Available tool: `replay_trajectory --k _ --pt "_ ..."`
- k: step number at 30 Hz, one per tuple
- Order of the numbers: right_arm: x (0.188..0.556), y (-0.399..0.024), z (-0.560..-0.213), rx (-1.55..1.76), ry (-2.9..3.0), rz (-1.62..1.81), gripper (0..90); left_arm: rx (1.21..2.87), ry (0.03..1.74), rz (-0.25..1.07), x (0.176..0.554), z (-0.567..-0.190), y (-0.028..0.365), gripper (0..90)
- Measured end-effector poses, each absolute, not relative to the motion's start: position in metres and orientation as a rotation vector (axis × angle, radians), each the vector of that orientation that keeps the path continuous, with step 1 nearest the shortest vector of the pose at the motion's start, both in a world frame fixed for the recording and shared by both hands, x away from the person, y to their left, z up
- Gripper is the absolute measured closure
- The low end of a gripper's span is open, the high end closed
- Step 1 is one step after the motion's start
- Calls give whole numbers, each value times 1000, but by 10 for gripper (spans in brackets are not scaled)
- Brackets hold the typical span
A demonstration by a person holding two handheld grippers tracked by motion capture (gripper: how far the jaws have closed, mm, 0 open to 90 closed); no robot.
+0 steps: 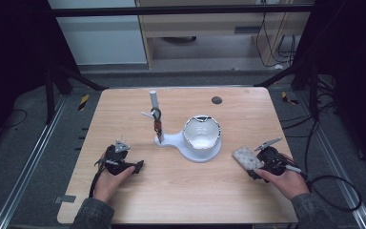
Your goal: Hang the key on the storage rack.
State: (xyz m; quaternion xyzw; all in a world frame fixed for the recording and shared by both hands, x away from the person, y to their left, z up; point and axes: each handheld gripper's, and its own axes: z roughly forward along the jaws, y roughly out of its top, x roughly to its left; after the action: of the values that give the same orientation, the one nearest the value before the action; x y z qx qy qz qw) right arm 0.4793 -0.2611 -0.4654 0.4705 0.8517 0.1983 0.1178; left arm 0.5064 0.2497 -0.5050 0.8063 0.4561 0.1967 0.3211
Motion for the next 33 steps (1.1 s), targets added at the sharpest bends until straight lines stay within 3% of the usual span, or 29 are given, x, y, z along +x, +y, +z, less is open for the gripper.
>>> replay_trajectory --k 33 --pt "489 -256 -475 1381 2545 473 273 2114 1175 518 506 -506 247 42"
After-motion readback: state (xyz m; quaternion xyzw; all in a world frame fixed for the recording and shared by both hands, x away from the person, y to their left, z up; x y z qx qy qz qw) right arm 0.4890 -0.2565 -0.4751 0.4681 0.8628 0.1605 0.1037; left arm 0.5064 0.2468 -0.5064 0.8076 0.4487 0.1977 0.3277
